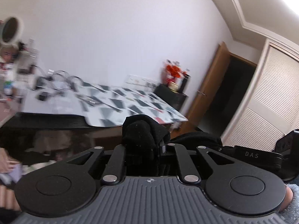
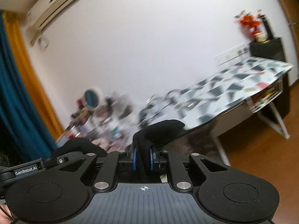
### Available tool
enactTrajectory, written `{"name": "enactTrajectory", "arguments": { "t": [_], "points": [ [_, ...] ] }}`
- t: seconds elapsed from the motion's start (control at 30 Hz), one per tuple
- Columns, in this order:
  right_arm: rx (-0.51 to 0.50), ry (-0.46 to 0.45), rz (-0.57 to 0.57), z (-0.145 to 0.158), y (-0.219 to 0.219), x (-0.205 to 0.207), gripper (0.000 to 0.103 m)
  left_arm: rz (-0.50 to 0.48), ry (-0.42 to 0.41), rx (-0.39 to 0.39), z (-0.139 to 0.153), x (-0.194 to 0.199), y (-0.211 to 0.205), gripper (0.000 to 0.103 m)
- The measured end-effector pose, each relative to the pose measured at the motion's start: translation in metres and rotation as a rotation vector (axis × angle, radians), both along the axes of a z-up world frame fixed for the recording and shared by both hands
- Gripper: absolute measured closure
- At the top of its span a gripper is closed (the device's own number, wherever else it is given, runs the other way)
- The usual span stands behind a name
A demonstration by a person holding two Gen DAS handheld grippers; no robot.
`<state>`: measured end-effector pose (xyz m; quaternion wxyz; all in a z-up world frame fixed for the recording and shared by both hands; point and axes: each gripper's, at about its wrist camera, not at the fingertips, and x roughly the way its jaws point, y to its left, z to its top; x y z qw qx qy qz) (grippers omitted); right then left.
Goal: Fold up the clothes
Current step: 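Lift the black garment with both grippers and carry it to the patterned table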
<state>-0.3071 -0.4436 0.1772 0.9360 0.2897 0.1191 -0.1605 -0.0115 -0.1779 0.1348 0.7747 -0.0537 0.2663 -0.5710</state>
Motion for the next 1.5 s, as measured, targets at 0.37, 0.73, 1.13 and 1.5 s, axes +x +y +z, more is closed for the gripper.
{"name": "enactTrajectory", "arguments": {
  "t": [0.37, 0.73, 1.13, 1.5],
  "points": [
    [-0.167, 0.030, -0.334, 0.033, -0.133, -0.123, 0.092, -0.140, -0.004, -0.092, 0.002, -0.020, -0.160, 0.090],
    [-0.160, 0.067, -0.576, 0.016, -0.263, -0.140, 0.092, -0.241, 0.021, -0.084, -0.010, 0.020, -0.321, 0.090],
    [-0.305, -0.062, -0.572, 0.064, -0.424, 0.029, 0.092, -0.232, -0.050, -0.192, 0.034, 0.148, -0.460, 0.090],
    [-0.420, -0.151, -0.460, 0.107, -0.529, 0.157, 0.092, -0.106, -0.205, -0.260, 0.077, 0.204, -0.515, 0.090]
  ]
}}
